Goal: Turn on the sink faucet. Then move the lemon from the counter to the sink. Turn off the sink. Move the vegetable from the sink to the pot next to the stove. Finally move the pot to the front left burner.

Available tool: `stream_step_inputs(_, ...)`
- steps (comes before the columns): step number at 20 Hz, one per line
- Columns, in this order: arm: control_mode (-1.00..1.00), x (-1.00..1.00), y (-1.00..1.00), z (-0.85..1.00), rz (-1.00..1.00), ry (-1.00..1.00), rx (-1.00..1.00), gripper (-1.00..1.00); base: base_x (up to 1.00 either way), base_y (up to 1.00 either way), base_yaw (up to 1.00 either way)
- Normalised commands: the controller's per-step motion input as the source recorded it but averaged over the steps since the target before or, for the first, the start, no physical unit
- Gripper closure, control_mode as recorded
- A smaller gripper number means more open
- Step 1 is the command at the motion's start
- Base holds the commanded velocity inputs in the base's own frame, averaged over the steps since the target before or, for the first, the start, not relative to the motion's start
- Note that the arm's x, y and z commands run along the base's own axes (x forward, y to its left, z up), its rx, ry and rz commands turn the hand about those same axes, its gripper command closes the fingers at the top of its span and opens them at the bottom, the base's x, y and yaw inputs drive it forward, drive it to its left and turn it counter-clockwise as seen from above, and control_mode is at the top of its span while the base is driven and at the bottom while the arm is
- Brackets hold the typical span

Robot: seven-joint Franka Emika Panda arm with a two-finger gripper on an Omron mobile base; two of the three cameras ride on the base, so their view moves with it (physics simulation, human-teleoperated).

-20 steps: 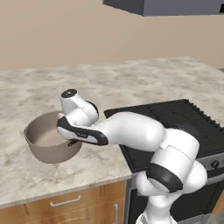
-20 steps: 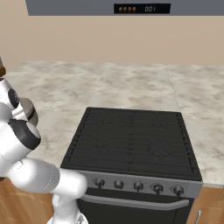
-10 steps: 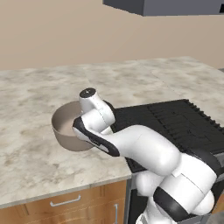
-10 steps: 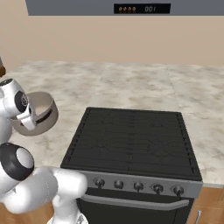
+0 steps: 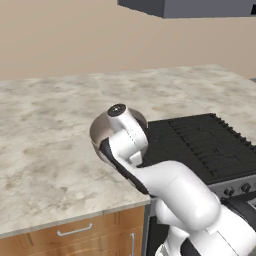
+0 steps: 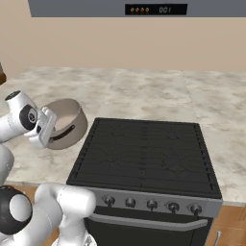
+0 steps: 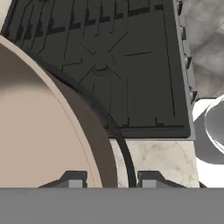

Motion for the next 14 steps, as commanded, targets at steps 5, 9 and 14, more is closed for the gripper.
stream_step_inputs(5, -1.00, -0.31, -0.72, 0.11, -0.39, -0.01, 0.05, 1.00, 0.00, 0.00, 0.00)
stream_step_inputs(9, -1.00, -0.31, -0.73, 0.03, -0.37, 0.00, 0.11, 1.00, 0.00, 0.00, 0.00)
stream_step_inputs(14, -1.00, -0.32, -0.68, 0.00, -0.28, 0.00, 0.16, 1.00, 0.00, 0.00, 0.00)
